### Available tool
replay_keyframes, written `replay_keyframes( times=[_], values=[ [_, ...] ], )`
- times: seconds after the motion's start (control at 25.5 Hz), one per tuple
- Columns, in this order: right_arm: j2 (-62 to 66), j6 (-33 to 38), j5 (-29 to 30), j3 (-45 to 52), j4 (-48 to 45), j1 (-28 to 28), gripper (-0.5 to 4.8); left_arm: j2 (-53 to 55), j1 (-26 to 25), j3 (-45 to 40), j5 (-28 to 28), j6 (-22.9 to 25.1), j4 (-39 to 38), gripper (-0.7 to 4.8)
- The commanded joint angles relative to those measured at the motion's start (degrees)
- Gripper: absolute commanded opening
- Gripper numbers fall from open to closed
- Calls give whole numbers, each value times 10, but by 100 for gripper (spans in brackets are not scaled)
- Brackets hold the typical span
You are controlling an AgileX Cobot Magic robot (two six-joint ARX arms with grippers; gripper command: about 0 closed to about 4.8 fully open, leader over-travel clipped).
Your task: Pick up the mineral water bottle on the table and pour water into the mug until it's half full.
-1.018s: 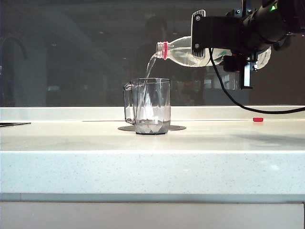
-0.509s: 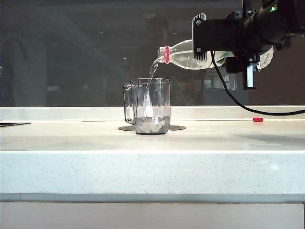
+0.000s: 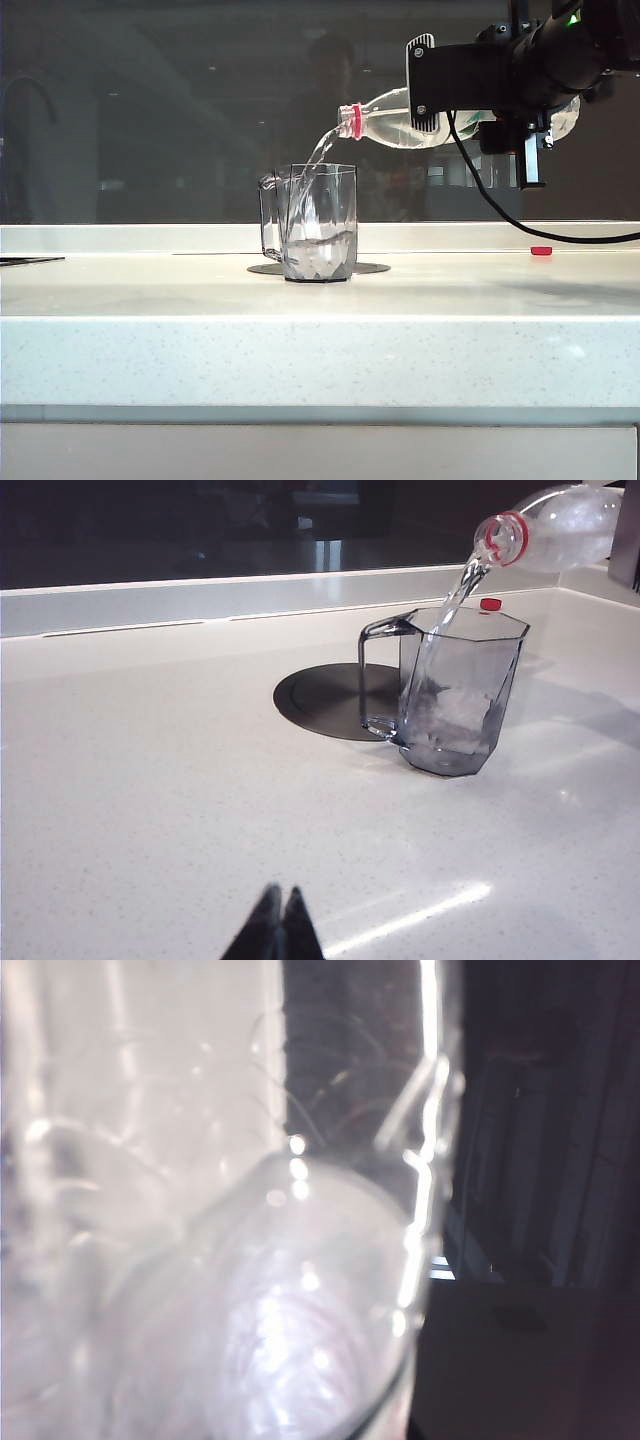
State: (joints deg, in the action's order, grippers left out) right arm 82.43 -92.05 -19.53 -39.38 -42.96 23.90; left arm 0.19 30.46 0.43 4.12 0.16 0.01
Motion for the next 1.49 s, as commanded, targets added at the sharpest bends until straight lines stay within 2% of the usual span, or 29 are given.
replay_keyframes(
  times=[0.04,0.82,0.98,1.14,1.45,1.49],
  values=[
    [-6,2,-3,-5,-31,0,202,0,0,2,-1,-2,5,-4],
    [-6,10,-2,-5,-3,0,201,0,0,2,-1,-2,5,-4],
    [-6,73,-5,-5,-4,0,201,0,0,2,-1,-2,5,-4],
    [-6,148,-51,-5,-5,4,201,0,0,2,-1,-2,5,-4],
    [-6,253,-49,-4,0,5,201,0,0,2,-1,-2,5,-4],
    [-6,288,-50,-4,-1,5,201,0,0,2,-1,-2,5,-4]
  ],
)
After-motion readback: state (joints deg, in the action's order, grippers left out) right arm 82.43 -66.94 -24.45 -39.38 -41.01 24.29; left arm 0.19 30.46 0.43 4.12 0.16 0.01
